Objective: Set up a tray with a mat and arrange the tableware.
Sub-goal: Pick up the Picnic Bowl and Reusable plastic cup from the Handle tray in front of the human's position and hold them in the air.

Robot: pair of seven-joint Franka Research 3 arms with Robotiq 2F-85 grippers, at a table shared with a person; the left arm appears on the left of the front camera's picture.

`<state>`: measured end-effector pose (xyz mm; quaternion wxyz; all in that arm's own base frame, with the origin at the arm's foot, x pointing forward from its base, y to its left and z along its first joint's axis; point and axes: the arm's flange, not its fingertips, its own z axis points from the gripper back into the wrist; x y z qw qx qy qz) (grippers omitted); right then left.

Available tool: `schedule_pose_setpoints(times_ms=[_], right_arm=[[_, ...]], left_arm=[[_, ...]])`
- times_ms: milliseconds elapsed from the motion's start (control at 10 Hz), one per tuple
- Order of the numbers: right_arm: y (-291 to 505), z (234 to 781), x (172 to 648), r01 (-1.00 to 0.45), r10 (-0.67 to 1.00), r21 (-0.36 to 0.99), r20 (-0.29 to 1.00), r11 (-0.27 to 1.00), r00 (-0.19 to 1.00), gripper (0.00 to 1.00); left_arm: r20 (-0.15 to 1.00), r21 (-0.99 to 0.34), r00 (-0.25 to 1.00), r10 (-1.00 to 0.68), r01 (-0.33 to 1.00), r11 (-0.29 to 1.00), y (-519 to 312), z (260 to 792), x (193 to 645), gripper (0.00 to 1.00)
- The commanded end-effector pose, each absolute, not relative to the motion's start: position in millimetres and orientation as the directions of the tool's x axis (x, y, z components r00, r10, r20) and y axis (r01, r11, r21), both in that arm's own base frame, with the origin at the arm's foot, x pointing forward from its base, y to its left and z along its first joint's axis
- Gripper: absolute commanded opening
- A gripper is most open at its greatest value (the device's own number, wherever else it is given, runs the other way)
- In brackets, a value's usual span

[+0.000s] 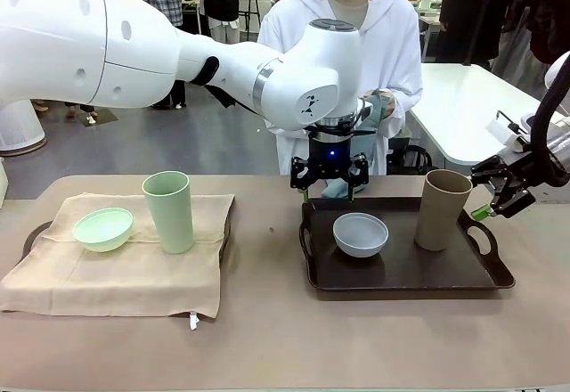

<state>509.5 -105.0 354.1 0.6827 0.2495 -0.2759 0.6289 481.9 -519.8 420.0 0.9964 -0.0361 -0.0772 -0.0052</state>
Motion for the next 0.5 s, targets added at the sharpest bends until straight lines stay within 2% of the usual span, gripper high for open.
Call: schedule_pose_setpoints(times_ms=[0,400], right_arm=[[-103.1,353.8,508.6,-0.998,0.725,-0.005,0.688,0.057,0.038,1.0],[-100.9,345.4,512.4,-0.997,0.721,-0.001,0.691,0.077,0.054,1.0]], left_arm=[[0.154,-0.072,0.988,-0.008,0.02,0.997,-521.3,421.0,479.6,1.0],[0.151,-0.061,0.988,-0.014,0.024,0.998,-526.9,412.5,483.9,1.0]])
